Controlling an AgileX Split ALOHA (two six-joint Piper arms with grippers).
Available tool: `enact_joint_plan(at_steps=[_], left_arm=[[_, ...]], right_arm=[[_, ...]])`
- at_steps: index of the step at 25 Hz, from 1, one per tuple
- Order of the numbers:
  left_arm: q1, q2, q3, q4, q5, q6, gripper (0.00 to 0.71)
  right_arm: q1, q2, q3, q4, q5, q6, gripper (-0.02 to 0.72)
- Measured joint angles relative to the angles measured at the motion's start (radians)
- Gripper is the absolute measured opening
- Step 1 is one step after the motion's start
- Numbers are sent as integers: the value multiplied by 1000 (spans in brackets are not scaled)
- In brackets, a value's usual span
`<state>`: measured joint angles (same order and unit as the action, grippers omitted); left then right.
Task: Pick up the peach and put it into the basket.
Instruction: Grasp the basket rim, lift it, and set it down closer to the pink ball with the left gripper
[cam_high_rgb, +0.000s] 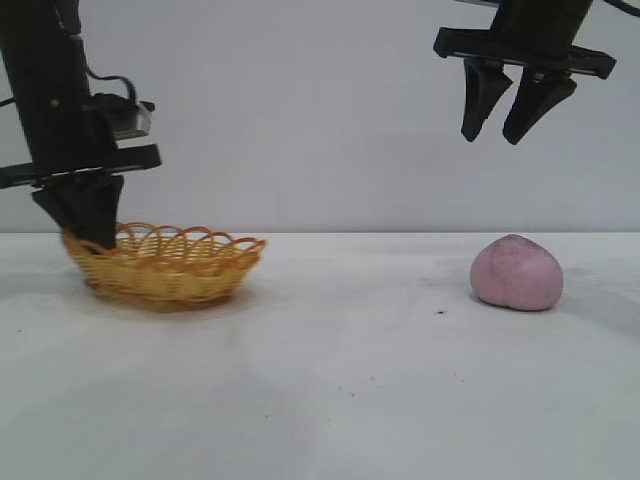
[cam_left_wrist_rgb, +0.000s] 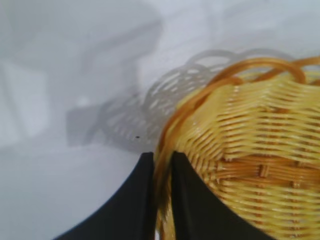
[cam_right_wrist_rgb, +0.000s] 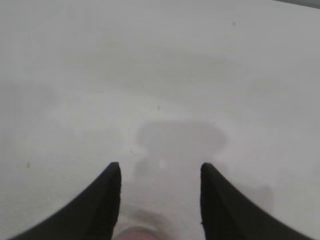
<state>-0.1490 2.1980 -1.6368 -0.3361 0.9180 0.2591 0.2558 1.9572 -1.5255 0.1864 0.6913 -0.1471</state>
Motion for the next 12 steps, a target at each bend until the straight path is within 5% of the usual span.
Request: enact_joint_plan(at_steps=[5,12], left_arm=[[0,-6,0,-300,2,13,0],[-55,-47,107,-415,-100,-15,0]], right_arm=[[0,0,0,-2,43,-2,349],[0,0,0,-2,73,-2,349]])
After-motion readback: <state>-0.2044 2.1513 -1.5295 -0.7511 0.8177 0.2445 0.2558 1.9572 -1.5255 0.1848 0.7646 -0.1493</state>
